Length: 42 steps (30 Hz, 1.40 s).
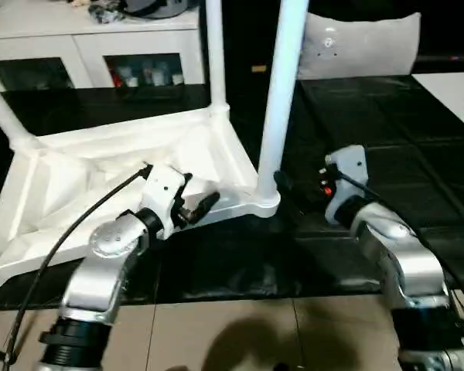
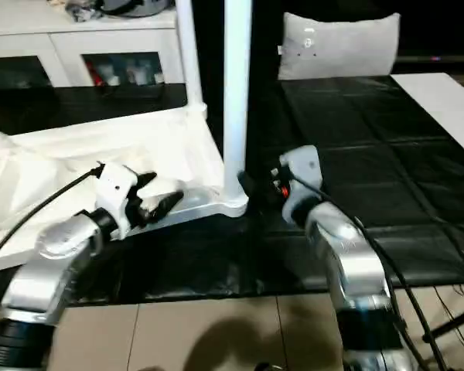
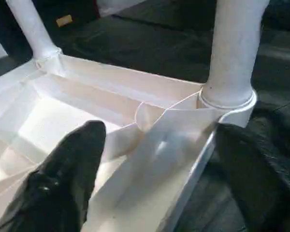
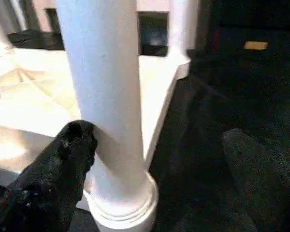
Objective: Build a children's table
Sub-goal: Rotate leg to tighten, then rotate table base
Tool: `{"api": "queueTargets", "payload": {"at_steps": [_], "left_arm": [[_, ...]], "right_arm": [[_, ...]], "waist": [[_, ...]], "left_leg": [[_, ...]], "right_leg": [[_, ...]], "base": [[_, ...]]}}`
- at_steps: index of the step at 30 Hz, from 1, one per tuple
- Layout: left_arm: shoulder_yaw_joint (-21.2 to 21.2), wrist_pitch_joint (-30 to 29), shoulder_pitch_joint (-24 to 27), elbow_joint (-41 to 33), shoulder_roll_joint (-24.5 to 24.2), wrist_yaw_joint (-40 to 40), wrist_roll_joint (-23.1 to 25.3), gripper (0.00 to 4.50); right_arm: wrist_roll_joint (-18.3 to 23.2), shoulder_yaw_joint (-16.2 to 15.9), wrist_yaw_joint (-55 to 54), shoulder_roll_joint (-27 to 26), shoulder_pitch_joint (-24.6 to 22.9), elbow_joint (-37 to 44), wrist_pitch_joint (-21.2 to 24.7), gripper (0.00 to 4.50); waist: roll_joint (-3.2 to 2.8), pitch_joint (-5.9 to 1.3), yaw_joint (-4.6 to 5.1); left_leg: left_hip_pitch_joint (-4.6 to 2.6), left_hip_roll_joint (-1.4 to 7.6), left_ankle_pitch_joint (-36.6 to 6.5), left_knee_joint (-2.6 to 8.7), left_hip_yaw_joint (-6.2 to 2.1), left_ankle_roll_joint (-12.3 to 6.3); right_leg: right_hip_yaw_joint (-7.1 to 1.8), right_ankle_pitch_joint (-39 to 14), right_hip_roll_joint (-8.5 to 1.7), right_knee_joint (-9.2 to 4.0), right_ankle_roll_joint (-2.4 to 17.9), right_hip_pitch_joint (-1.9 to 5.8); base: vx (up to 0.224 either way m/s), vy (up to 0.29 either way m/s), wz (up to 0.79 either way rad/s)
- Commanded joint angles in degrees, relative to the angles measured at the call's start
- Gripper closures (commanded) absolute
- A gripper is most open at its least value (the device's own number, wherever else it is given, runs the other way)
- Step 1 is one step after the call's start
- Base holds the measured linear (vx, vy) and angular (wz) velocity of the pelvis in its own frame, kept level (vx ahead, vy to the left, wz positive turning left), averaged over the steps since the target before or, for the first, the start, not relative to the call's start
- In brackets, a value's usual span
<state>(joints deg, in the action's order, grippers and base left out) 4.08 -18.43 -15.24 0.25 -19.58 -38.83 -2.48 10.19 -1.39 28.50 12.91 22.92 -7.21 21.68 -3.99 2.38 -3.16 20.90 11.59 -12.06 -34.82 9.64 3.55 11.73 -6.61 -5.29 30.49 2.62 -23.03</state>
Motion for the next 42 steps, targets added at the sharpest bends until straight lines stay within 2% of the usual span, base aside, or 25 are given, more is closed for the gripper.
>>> {"api": "queueTargets", "payload": {"at_steps": [1, 3, 5, 6, 9, 13, 14, 17, 21, 23, 26, 32, 34, 35, 36, 37, 38, 42], "left_arm": [[0.79, -1.44, -1.13, -0.43, -1.90, -3.15, 0.25, 0.28], [2.30, -2.12, -1.46, 0.69, -5.14, -5.31, 0.93, 0.12], [3.64, -2.86, -1.65, 1.58, -7.37, -7.25, 1.64, 0.07], [4.00, -3.33, -1.73, 1.72, -7.93, -8.03, 1.74, 0.07], [4.12, -3.44, -1.41, 3.01, -8.76, -7.40, 2.83, 0.07], [3.81, -3.27, -1.60, 4.76, -9.35, -5.51, 3.85, 0.07], [3.90, -3.14, -1.71, 4.99, -9.77, -5.07, 4.05, 0.07], [4.10, -2.82, -1.99, 5.47, -10.23, -4.85, 4.31, 0.07], [4.33, -2.28, -2.04, 6.83, -10.87, -5.22, 4.88, 0.07], [4.66, -2.36, -1.62, 6.80, -11.15, -4.99, 5.19, 0.07], [4.80, -2.99, -1.44, 6.41, -11.18, -4.70, 5.29, 0.07], [4.58, -2.62, -1.23, 6.98, -11.13, -2.37, 6.76, 0.07], [4.39, -1.16, -1.59, 8.91, -11.00, -1.00, 7.59, 0.07], [4.29, -0.89, -1.70, 9.34, -10.90, -0.71, 7.64, 0.07], [4.29, -0.60, -1.79, 9.66, -10.88, -0.34, 7.74, 0.07], [4.32, -0.49, -1.84, 9.81, -10.89, -0.19, 7.81, 0.07], [4.49, 0.21, -2.41, 11.14, -10.90, 0.34, 8.17, 0.07], [4.49, 0.21, -2.41, 11.14, -10.90, 0.34, 8.17, 0.07]], "right_arm": [[-1.22, -0.97, 1.04, -0.11, 2.49, -2.76, -2.14, 0.00], [-1.30, -1.66, 2.39, -0.57, 5.01, -6.53, -3.95, 0.00], [-1.73, -2.42, 3.60, -0.65, 6.75, -9.14, -5.24, 0.00], [-1.98, -2.61, 3.60, -0.77, 7.58, -10.38, -5.58, 0.00], [-2.84, -3.14, 3.07, -1.33, 9.54, -13.84, -7.24, 0.00], [-4.52, -3.33, 0.89, -2.17, 12.63, -19.39, -9.13, 0.00], [-5.23, -2.60, -1.66, -3.02, 14.74, -23.20, -10.07, 0.00], [-5.19, -1.33, -4.61, -4.26, 17.23, -27.77, -11.02, 0.00], [-2.68, 2.20, -7.94, -6.55, 21.18, -36.20, -13.44, 0.00], [-1.52, 4.41, -10.02, -6.90, 22.61, -39.66, -14.20, 0.00], [-0.73, 6.08, -11.56, -6.41, 23.02, -41.10, -14.86, 0.00], [0.48, 9.17, -12.59, -4.62, 22.97, -41.92, -16.38, 0.00], [0.72, 10.40, -13.35, -3.07, 22.55, -42.00, -17.24, 0.00], [0.67, 10.55, -13.59, -2.65, 22.35, -41.86, -17.33, 0.00], [0.79, 10.94, -13.91, -2.23, 22.04, -41.57, -17.22, 0.00], [0.88, 11.16, -14.07, -2.03, 21.85, -41.32, -17.08, 0.00], [1.27, 12.14, -14.97, -1.21, 20.86, -39.76, -16.26, 0.00], [1.27, 12.14, -14.97, -1.21, 20.86, -39.76, -16.26, 0.00]], "waist": [[-0.07, -4.16, -0.23], [-0.45, -3.86, 0.05], [-0.33, -3.83, 0.12], [-0.31, -3.75, 0.14], [-0.47, -3.69, 0.14], [-0.60, -3.82, 0.36], [-0.64, -3.92, 0.32], [-0.71, -3.95, 0.45], [-0.66, -3.96, 0.47], [-0.38, -4.05, 0.35], [-0.30, -4.06, 0.09], [-0.12, -4.14, -0.28], [0.18, -4.16, -0.36], [0.10, -4.13, -0.40], [0.41, -4.15, -0.43], [0.20, -4.18, -0.60], [0.66, -4.16, -0.67], [0.65, -4.17, -0.80]], "left_leg": [[-0.38, 2.13, -9.91, 4.12, -1.40, -4.21], [-0.57, 1.91, -11.32, 4.08, -1.21, -3.56], [-0.55, 1.82, -12.04, 4.07, -1.18, -3.32], [-0.85, 1.69, -12.50, 4.03, -1.04, -3.21], [-1.13, 1.81, -13.36, 4.07, -1.05, -2.63], [-1.20, 1.90, -14.05, 4.18, -1.23, -2.11], [-1.15, 1.94, -13.74, 4.13, -1.24, -1.97], [-1.17, 1.96, -13.61, 4.16, -1.23, -1.93], [-1.26, 1.99, -14.01, 4.16, -1.18, -1.89], [-1.27, 2.22, -13.49, 4.26, -1.21, -1.78], [-1.40, 2.15, -12.99, 4.18, -1.04, -1.75], [-1.19, 2.15, -11.40, 4.12, -0.87, -2.07], [-1.14, 1.99, -10.98, 4.02, -0.78, -2.43], [-1.16, 1.86, -10.89, 3.96, -0.72, -2.61], [-1.14, 1.83, -10.71, 3.93, -0.66, -2.74], [-1.21, 1.90, -10.46, 3.93, -0.71, -2.76], [-1.16, 1.91, -10.27, 3.93, -0.67, -2.89], [-1.03, 1.82, -9.92, 3.90, -0.63, -3.08]], "right_leg": [[-3.81, -20.80, -4.00, -3.18, 0.45, 3.52], [-3.95, -21.76, -4.08, -3.11, 1.83, 3.47], [-3.96, -22.60, -4.18, -3.07, 1.82, 3.50], [-3.96, -23.73, -4.10, -3.28, 1.49, 3.37], [-3.89, -25.00, -4.04, -3.50, 1.44, 3.36], [-3.90, -24.27, -4.03, -3.29, 1.97, 3.48], [-4.00, -23.48, -4.14, -3.07, 2.51, 3.48], [-4.12, -22.42, -4.18, -2.77, 3.58, 3.51], [-4.21, -22.41, -4.25, -2.66, 4.11, 3.50], [-4.40, -21.56, -4.35, -2.37, 4.62, 3.48], [-4.50, -21.42, -4.38, -2.30, 4.86, 3.41], [-4.60, -20.14, -4.31, -1.98, 5.12, 3.45], [-4.54, -20.79, -4.29, -2.11, 4.80, 3.48], [-4.46, -21.46, -4.20, -2.23, 4.40, 3.43], [-4.46, -21.74, -4.20, -2.29, 4.22, 3.43], [-4.46, -22.08, -4.25, -2.27, 4.08, 3.39], [-4.45, -22.42, -4.29, -2.35, 3.91, 3.40], [-4.34, -23.03, -4.31, -2.38, 3.61, 3.38]], "base": [[0.000, 0.000, 0.00], [0.000, 0.000, 0.00], [0.000, 0.000, 0.00], [0.000, 0.000, 0.00], [0.000, 0.000, 0.00], [0.000, 0.000, 0.00], [0.000, 0.000, 0.00], [0.000, 0.000, 0.00], [0.000, 0.000, 0.00], [0.000, 0.000, 0.00], [0.000, 0.000, 0.00], [0.000, 0.000, 0.00], [0.000, 0.000, 0.00], [0.000, 0.000, 0.00], [0.000, 0.000, 0.00], [0.000, 0.000, 0.00], [0.000, 0.000, 0.00], [0.000, 0.000, 0.00]]}}
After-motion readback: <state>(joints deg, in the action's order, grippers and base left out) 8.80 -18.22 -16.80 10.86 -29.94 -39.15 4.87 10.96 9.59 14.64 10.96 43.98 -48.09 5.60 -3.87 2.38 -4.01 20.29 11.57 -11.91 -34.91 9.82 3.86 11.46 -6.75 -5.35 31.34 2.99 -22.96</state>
